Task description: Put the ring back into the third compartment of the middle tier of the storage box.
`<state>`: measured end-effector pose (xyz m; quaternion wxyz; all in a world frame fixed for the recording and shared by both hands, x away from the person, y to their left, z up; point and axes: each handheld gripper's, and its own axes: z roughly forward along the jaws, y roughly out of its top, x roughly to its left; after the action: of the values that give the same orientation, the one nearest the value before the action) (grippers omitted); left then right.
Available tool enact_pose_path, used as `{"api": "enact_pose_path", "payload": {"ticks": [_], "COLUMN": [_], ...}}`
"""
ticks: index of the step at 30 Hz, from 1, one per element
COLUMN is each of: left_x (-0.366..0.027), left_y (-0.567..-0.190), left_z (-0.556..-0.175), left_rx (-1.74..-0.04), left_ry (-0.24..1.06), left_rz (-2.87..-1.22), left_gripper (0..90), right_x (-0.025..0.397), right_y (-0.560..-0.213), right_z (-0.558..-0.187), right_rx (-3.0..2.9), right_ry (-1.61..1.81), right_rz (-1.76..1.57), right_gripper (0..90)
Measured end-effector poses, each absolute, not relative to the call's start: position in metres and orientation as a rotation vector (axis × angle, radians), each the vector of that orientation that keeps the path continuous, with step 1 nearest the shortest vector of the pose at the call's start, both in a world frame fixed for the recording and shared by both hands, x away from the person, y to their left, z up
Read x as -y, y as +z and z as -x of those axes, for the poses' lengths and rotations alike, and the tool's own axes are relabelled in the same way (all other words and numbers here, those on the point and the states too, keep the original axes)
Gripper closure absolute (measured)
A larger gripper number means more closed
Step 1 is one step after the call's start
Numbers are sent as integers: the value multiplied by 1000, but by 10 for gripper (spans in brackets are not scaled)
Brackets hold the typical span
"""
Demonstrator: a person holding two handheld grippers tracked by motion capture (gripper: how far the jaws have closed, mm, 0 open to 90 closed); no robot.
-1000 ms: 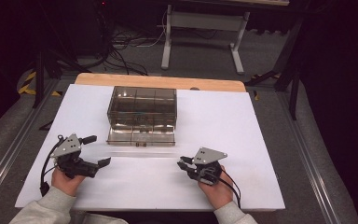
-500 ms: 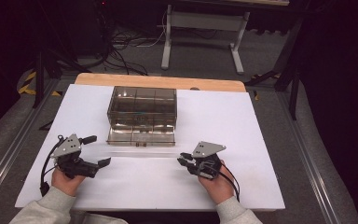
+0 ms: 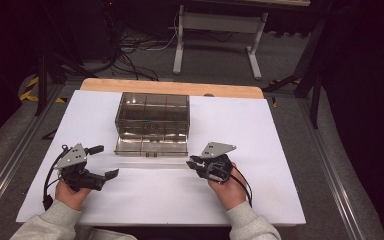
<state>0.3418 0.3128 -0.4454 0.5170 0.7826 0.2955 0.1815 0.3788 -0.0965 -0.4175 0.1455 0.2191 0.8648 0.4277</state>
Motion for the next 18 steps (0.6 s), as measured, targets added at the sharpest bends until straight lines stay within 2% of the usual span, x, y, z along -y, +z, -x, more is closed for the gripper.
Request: {"api": "enact_pose_path", "payload": {"ticks": [18], "left_x": [-312], "left_y": [-446], "left_z": [-342], "left_rx": [-711], "left_ry": [429], "left_rz": [-1878], "left_gripper": [3], "right_x": [81], "right_y": [-405], "right_z": [-400], "right_rx": [-2457], "right_ry": [1250], "right_rz": [-650], "right_gripper": [744]}}
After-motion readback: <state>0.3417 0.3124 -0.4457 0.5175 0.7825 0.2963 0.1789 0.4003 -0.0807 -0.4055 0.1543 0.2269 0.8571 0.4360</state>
